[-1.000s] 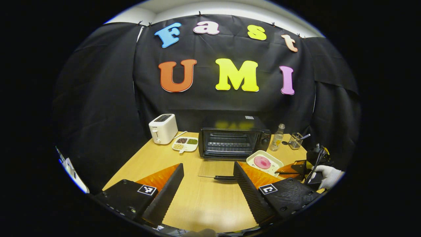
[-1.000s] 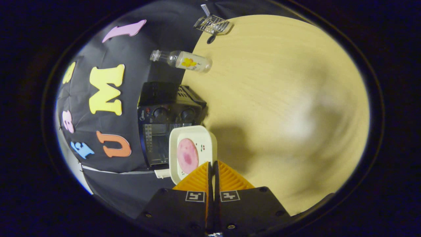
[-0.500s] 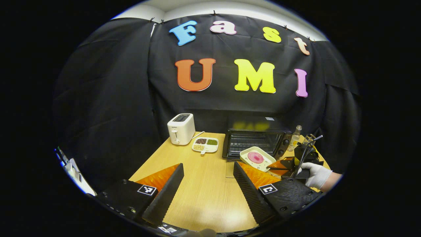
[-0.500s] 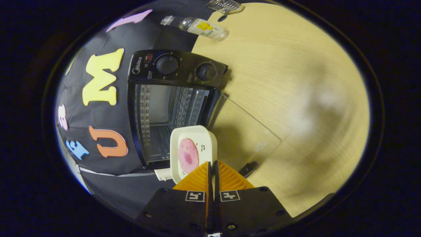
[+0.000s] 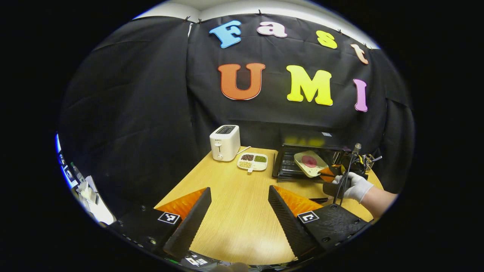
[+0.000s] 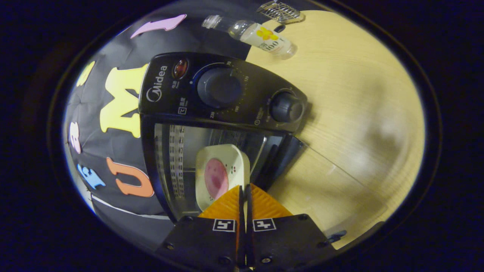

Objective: Open the electric oven with the left hand, put the food in, and close the electric oven.

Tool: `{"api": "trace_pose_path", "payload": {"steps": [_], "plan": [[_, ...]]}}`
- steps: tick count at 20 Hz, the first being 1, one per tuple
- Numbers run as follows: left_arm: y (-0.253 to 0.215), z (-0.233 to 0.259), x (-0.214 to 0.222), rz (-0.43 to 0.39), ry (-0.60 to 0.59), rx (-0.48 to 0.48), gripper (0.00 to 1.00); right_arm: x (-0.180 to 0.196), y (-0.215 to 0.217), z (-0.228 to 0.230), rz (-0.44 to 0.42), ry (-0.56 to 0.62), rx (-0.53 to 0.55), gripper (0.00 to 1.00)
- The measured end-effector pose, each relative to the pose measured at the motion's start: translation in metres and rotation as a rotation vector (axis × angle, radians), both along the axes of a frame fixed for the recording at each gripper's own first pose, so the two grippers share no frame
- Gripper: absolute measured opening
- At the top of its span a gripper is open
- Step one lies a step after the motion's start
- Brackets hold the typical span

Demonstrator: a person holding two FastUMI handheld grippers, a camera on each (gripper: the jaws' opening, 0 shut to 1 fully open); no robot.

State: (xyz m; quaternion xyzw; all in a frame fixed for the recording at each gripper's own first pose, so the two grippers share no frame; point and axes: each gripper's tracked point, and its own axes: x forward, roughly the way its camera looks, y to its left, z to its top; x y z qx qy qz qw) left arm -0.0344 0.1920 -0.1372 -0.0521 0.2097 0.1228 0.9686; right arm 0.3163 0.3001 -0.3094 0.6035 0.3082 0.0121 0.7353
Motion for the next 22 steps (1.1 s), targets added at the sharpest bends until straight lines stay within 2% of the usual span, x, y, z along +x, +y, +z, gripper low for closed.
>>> {"api": "trace_pose_path", "payload": {"steps": [2, 4, 6, 9, 10, 11, 12, 14, 15, 16, 17, 18, 20, 22], "plan": [[0.001, -0.002, -0.001, 0.006, 0.002, 0.005, 0.96, 0.010, 0.000, 0.003, -0.003, -0.046, 0.010, 0.05], [0.000, -0.001, -0.001, 0.006, 0.000, 0.005, 0.97, 0.014, 0.003, 0.012, 0.016, -0.091, 0.053, 0.10], [-0.001, -0.002, -0.002, 0.004, -0.001, 0.007, 0.97, 0.013, 0.000, 0.014, 0.025, -0.112, 0.039, 0.17], [-0.005, 0.002, -0.002, -0.011, -0.010, 0.006, 0.97, 0.002, -0.010, 0.025, 0.045, -0.153, -0.021, 0.46], [-0.007, 0.002, -0.002, -0.017, -0.017, 0.007, 0.97, -0.005, -0.014, 0.028, 0.057, -0.157, -0.038, 0.43], [-0.012, 0.004, -0.002, -0.024, -0.022, 0.004, 0.96, -0.014, -0.018, 0.030, 0.078, -0.159, -0.055, 0.60], [-0.019, 0.005, -0.001, -0.034, -0.031, 0.004, 0.97, -0.024, -0.022, 0.035, 0.092, -0.166, -0.079, 0.64], [-0.026, 0.011, 0.002, -0.053, -0.055, 0.016, 0.97, -0.046, -0.038, 0.045, 0.119, -0.188, -0.167, 0.77], [-0.032, 0.013, 0.003, -0.068, -0.067, 0.012, 0.96, -0.057, -0.047, 0.054, 0.137, -0.211, -0.222, 0.74], [-0.039, 0.015, 0.004, -0.085, -0.078, 0.007, 0.97, -0.070, -0.059, 0.058, 0.164, -0.224, -0.308, 0.84], [-0.046, 0.017, 0.006, -0.104, -0.087, 0.006, 0.97, -0.081, -0.075, 0.061, 0.186, -0.241, -0.411, 0.87], [-0.055, 0.019, 0.008, -0.124, -0.102, 0.010, 0.97, -0.091, -0.092, 0.070, 0.203, -0.276, -0.509, 1.00], [-0.071, 0.020, 0.010, -0.157, -0.128, 0.011, 0.97, -0.111, -0.132, 0.089, 0.232, -0.331, -0.696, 1.00], [-0.090, 0.022, 0.009, -0.176, -0.150, 0.004, 0.96, -0.139, -0.170, 0.114, 0.240, -0.386, -0.836, 1.00]]}}
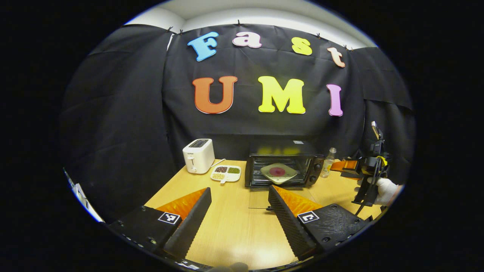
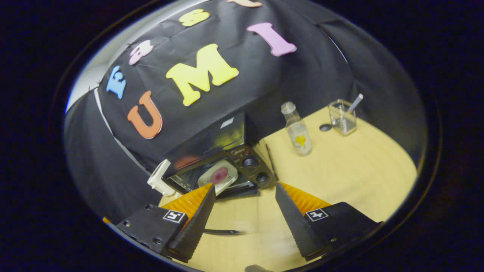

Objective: Open the electric oven with the left hand, put the food in, and close the electric oven.

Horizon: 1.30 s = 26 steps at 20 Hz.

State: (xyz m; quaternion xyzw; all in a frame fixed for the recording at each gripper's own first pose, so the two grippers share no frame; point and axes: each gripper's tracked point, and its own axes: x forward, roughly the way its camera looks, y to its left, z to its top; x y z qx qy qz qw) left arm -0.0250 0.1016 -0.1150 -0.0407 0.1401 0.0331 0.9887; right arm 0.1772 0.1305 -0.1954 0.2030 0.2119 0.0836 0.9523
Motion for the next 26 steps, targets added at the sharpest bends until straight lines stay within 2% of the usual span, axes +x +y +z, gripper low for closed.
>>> {"api": "trace_pose_path", "payload": {"steps": [4, 6, 7, 8, 11, 13, 16, 22, 23, 24, 25, 26], "plan": [[-0.041, -0.003, -0.004, -0.018, -0.012, 0.009, 0.96, -0.059, -0.070, 0.050, -0.017, -0.125, -0.158, 1.00], [-0.059, -0.004, -0.008, -0.005, -0.008, 0.021, 0.97, -0.092, -0.096, 0.064, 0.010, -0.162, -0.212, 1.00], [-0.069, -0.005, -0.010, 0.000, -0.004, 0.027, 0.97, -0.109, -0.108, 0.070, 0.023, -0.170, -0.238, 0.95], [-0.080, -0.008, -0.014, 0.004, 0.009, 0.032, 0.96, -0.125, -0.120, 0.072, 0.036, -0.177, -0.264, 1.00], [-0.111, -0.012, -0.023, -0.007, 0.020, 0.065, 0.97, -0.168, -0.151, 0.087, 0.070, -0.223, -0.288, 1.00], [-0.128, -0.020, -0.024, -0.026, 0.036, 0.084, 0.97, -0.188, -0.173, 0.088, 0.052, -0.235, -0.304, 1.00], [-0.147, -0.043, -0.016, -0.055, 0.065, 0.083, 0.97, -0.206, -0.195, 0.091, 0.015, -0.234, -0.301, 1.00], [-0.164, -0.113, 0.025, -0.114, 0.158, 0.033, 0.97, -0.211, -0.212, 0.103, -0.070, -0.207, -0.309, 1.00], [-0.164, -0.128, 0.032, -0.124, 0.178, 0.028, 0.97, -0.208, -0.213, 0.106, -0.084, -0.201, -0.318, 0.95], [-0.161, -0.142, 0.038, -0.126, 0.204, 0.026, 0.97, -0.206, -0.214, 0.105, -0.099, -0.189, -0.338, 0.95], [-0.158, -0.153, 0.045, -0.137, 0.216, 0.024, 0.97, -0.204, -0.215, 0.105, -0.118, -0.179, -0.355, 1.00], [-0.156, -0.165, 0.052, -0.148, 0.224, 0.025, 0.97, -0.204, -0.214, 0.108, -0.133, -0.172, -0.367, 0.95]]}}
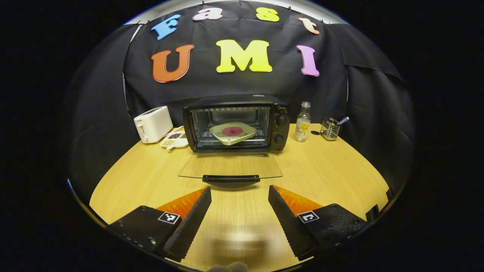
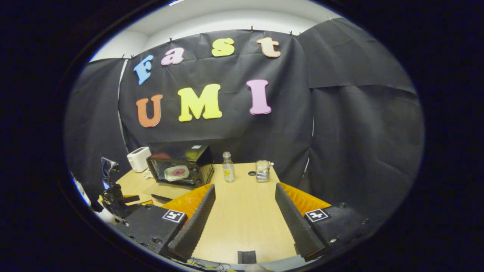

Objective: Open the electric oven with the left hand, put the food in, and close the electric oven.

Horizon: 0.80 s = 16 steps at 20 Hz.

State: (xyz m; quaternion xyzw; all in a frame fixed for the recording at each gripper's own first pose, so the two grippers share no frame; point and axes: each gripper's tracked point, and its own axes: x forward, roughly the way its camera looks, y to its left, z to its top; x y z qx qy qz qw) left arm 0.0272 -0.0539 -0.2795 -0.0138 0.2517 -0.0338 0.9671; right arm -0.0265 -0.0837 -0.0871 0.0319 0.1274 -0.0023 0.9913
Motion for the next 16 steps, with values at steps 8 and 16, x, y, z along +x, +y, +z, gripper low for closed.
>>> {"api": "trace_pose_path", "payload": {"steps": [8, 16], "plan": [[0.019, -0.074, 0.050, -0.004, 0.098, 0.032, 0.98, 0.007, 0.004, -0.007, -0.107, 0.072, -0.028, 1.00], [0.015, -0.096, 0.068, -0.004, 0.134, 0.060, 0.97, 0.017, 0.001, -0.008, -0.126, 0.103, -0.026, 1.00]]}}
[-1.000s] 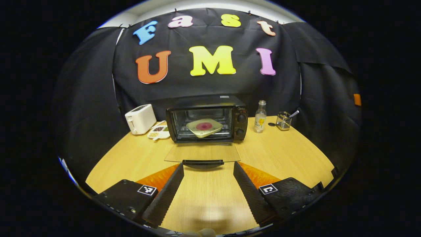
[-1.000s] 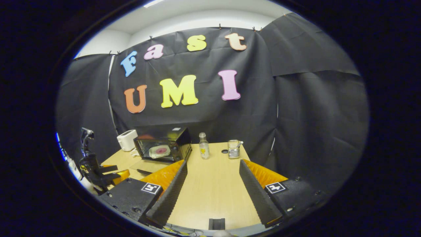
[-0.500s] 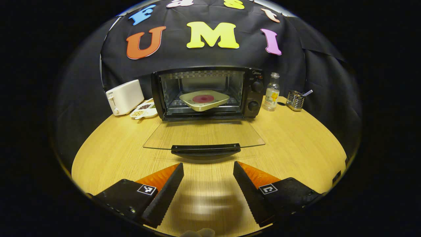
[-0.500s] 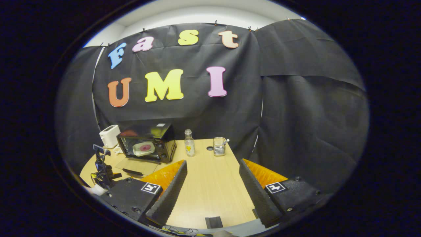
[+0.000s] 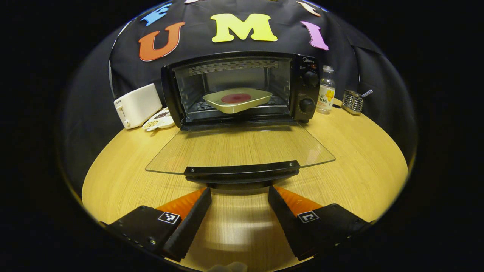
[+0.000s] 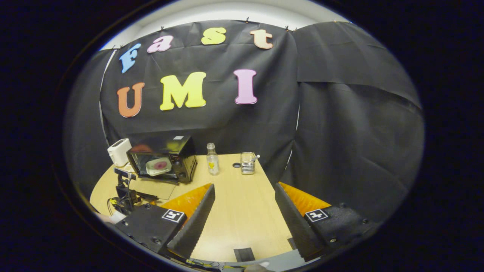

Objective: Open the electric oven with the left hand, put the food in, and close the electric oven.

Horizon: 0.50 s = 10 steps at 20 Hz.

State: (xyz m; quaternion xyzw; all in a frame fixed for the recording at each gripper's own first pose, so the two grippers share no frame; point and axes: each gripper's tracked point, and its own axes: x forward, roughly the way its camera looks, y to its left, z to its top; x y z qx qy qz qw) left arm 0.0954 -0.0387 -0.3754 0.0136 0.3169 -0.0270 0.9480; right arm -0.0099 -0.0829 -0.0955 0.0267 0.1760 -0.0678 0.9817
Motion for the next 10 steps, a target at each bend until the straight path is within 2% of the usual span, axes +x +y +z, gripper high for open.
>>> {"api": "trace_pose_path", "payload": {"steps": [2, 3, 10], "plan": [[-0.001, 0.002, 0.000, 0.004, -0.001, -0.003, 0.97, 0.002, 0.001, -0.006, 0.000, 0.008, 0.024, 0.96], [-0.001, 0.005, 0.000, 0.003, -0.005, 0.002, 0.97, 0.003, -0.001, -0.008, -0.007, 0.014, 0.033, 1.00], [0.004, 0.048, 0.009, 0.002, -0.075, -0.003, 0.97, 0.006, 0.002, -0.021, -0.016, 0.025, 0.110, 1.00]]}}
